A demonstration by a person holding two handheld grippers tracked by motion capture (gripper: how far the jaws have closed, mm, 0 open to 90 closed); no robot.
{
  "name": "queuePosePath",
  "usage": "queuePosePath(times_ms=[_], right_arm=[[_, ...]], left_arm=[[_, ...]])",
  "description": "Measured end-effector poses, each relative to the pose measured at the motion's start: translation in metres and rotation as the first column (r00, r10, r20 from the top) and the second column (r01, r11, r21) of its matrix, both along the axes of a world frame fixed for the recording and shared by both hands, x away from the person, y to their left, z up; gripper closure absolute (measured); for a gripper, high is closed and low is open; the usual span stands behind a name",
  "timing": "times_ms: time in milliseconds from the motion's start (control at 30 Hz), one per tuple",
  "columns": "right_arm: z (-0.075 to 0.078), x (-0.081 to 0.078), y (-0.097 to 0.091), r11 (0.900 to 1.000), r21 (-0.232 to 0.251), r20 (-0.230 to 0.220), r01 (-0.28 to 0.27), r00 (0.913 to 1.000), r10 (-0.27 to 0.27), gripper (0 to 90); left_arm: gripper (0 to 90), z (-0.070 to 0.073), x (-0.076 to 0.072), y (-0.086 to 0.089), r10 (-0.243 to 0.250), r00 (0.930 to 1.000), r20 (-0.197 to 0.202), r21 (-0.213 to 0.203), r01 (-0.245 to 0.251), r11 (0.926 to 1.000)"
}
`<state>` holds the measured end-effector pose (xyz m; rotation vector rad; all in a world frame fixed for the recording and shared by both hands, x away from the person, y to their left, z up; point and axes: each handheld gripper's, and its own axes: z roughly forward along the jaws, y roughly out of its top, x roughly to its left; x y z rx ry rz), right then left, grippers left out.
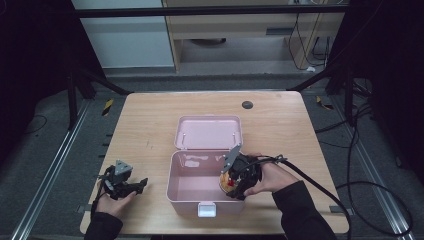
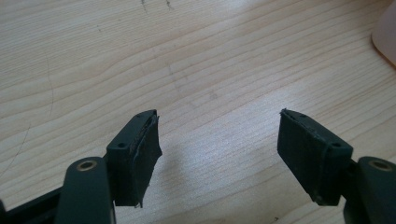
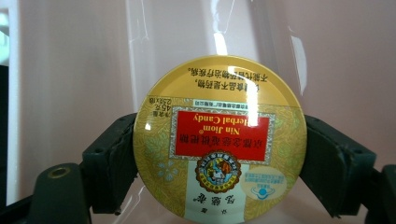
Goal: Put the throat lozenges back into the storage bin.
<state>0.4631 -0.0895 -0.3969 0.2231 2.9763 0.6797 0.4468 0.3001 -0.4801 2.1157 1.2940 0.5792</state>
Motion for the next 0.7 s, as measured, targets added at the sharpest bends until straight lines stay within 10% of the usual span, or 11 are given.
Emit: queuePosePath(times_ms=[333,700], right_arm=[[0.002,0.000,-0.002,0.9998,-0.014,-0.019,0.013,0.9997,-0.013,17.3],[0.031,0.001,-0.020,0.9831,0.151,0.086,0.104,0.9893,-0.117,16.8]], left_arm=[[29.0,0.000,0.000,0.000,-0.001,1.0000,-0.002,0.000,0.001,1.0000],[29.1,-0.001,0.001,0.000,-0.001,1.0000,-0.002,-0.003,0.001,1.0000]])
